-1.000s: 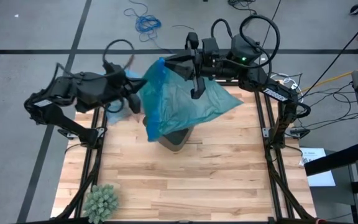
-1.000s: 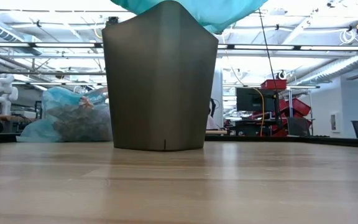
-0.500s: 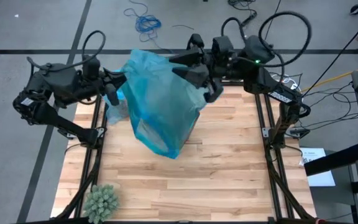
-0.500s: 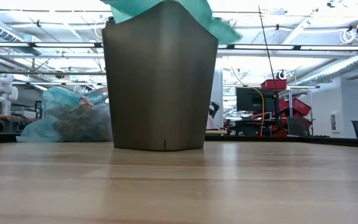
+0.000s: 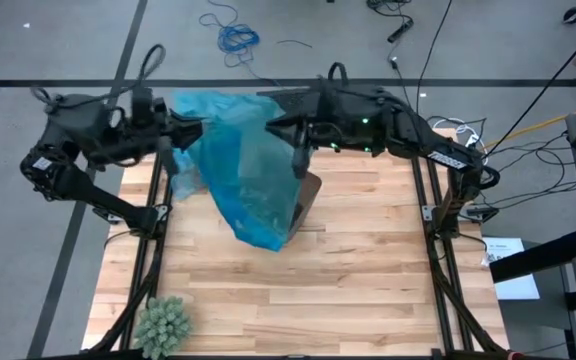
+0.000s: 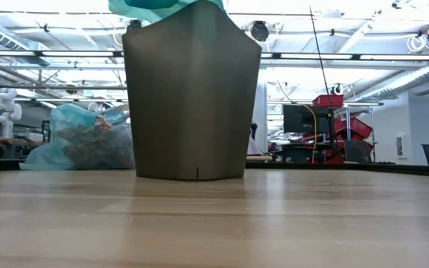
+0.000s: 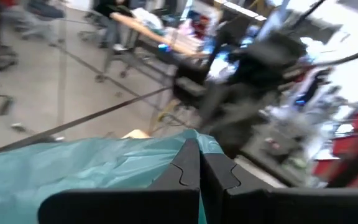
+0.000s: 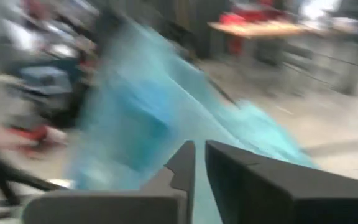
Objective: Place trash/remove bag and relplace
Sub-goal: Insert the blue trash bag into the black trash bin
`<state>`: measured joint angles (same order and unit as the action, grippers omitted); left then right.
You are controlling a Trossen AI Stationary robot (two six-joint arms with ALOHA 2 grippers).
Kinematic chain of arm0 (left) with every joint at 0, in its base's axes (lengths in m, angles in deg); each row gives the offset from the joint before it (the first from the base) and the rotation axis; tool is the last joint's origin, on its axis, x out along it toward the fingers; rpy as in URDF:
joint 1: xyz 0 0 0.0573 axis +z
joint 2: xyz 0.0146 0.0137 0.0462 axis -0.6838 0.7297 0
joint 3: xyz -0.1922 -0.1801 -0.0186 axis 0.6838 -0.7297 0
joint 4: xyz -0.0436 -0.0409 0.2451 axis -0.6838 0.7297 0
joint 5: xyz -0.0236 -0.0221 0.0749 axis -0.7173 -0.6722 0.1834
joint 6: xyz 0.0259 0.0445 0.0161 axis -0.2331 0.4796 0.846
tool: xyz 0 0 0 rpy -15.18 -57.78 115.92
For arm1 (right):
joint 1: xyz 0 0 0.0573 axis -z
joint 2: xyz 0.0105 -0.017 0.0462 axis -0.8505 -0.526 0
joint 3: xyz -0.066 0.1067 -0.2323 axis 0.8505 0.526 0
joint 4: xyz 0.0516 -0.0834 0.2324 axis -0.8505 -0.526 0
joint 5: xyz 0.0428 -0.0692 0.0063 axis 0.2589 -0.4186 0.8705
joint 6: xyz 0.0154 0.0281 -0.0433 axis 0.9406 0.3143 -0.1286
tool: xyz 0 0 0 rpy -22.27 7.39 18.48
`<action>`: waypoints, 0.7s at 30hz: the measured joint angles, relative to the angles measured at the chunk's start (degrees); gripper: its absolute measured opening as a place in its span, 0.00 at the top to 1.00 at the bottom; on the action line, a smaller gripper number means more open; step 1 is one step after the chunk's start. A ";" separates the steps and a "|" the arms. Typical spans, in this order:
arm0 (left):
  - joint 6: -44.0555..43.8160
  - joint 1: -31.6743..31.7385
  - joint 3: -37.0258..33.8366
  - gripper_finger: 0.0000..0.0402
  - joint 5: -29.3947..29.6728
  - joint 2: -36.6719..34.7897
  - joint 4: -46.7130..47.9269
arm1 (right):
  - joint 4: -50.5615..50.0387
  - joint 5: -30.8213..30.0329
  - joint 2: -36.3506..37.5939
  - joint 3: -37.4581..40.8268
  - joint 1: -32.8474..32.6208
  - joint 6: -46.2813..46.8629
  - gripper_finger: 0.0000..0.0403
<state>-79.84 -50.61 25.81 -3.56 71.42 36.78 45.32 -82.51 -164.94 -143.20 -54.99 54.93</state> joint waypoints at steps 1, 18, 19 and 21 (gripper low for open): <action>-0.04 0.00 0.00 1.00 -1.04 -0.28 -0.66 | -1.37 -2.80 -0.26 0.00 0.20 -0.22 0.95; -0.01 -0.07 0.00 1.00 -14.91 -1.24 -11.32 | -1.58 9.73 -11.83 0.04 7.24 5.50 1.00; -0.03 -0.07 0.00 1.00 -14.91 -1.23 -11.32 | -3.66 9.72 -11.90 0.04 7.00 6.15 1.00; -0.03 -0.07 0.00 1.00 -14.89 -1.20 -11.19 | -8.68 9.65 -11.90 0.02 6.57 7.05 1.00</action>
<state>-79.86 -50.67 25.81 -18.45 70.22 25.58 36.63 -72.86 -176.84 -143.18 -48.42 61.98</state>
